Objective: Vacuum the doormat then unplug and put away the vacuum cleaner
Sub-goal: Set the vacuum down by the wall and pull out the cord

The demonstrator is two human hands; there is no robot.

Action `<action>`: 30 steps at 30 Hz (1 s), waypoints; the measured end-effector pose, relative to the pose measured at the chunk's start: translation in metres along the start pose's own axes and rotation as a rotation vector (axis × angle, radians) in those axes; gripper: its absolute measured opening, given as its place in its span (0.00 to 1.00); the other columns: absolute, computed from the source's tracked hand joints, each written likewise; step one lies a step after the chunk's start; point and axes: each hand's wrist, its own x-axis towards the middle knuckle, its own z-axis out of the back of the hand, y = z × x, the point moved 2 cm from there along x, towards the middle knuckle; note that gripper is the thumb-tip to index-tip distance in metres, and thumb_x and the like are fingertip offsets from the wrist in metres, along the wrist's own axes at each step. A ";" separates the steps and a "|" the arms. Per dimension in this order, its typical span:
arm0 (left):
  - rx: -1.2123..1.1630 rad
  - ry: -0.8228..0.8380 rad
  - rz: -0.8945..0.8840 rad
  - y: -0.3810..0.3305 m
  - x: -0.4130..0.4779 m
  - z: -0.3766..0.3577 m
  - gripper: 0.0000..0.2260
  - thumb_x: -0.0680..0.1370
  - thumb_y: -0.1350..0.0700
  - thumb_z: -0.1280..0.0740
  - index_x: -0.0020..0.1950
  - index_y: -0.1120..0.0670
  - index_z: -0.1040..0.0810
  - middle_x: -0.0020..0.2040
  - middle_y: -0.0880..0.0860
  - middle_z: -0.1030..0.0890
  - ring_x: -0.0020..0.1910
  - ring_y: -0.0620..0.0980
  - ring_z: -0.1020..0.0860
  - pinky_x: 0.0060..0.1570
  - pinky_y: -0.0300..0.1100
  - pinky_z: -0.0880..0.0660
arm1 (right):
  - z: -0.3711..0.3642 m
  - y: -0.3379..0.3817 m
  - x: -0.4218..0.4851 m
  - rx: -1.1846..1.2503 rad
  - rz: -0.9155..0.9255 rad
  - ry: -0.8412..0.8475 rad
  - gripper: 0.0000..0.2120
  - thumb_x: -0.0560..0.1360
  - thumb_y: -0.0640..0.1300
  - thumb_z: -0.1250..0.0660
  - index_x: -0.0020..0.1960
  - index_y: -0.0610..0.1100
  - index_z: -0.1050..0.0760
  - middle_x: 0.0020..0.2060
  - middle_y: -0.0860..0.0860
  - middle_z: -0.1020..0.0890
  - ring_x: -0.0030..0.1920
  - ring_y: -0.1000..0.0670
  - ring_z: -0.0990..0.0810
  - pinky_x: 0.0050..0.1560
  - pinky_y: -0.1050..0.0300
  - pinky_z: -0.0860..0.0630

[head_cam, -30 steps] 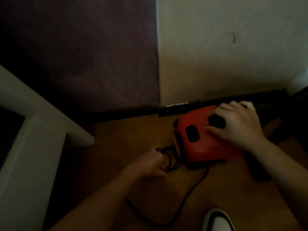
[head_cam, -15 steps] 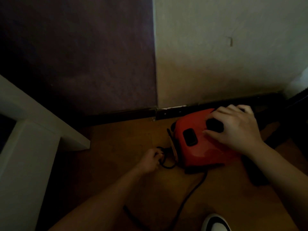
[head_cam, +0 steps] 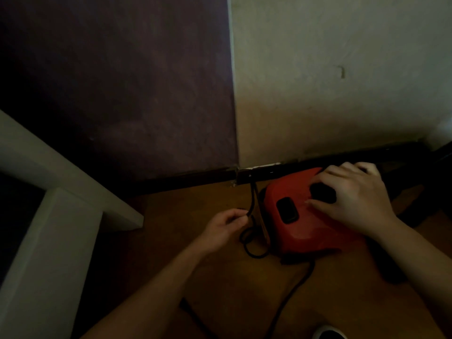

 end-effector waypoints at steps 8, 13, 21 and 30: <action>-0.143 0.018 0.045 -0.001 0.000 -0.036 0.17 0.80 0.60 0.34 0.69 0.51 0.28 0.63 0.50 0.22 0.61 0.47 0.22 0.53 0.36 0.25 | 0.000 0.001 0.000 0.000 0.003 -0.006 0.18 0.65 0.60 0.20 0.49 0.51 0.17 0.45 0.52 0.17 0.49 0.43 0.19 0.57 0.45 0.35; -0.120 -0.119 0.027 0.005 0.016 -0.053 0.05 0.80 0.56 0.33 0.55 0.50 0.21 0.52 0.49 0.18 0.50 0.42 0.20 0.45 0.32 0.25 | -0.001 0.000 0.000 -0.004 0.006 -0.004 0.19 0.66 0.60 0.20 0.50 0.51 0.17 0.46 0.52 0.17 0.49 0.43 0.19 0.57 0.45 0.33; -0.261 -0.102 -0.048 0.022 -0.006 -0.057 0.09 0.83 0.59 0.38 0.46 0.58 0.21 0.47 0.52 0.15 0.52 0.47 0.17 0.52 0.38 0.22 | 0.000 0.001 -0.003 0.009 0.012 0.001 0.18 0.66 0.61 0.22 0.49 0.52 0.18 0.45 0.52 0.17 0.49 0.44 0.20 0.58 0.45 0.34; -0.178 -0.018 -0.005 0.033 -0.012 -0.062 0.08 0.83 0.58 0.38 0.49 0.57 0.21 0.47 0.50 0.17 0.46 0.41 0.18 0.44 0.35 0.22 | 0.003 0.004 -0.002 0.011 0.024 0.022 0.18 0.68 0.63 0.25 0.51 0.51 0.17 0.46 0.52 0.17 0.49 0.43 0.20 0.58 0.45 0.35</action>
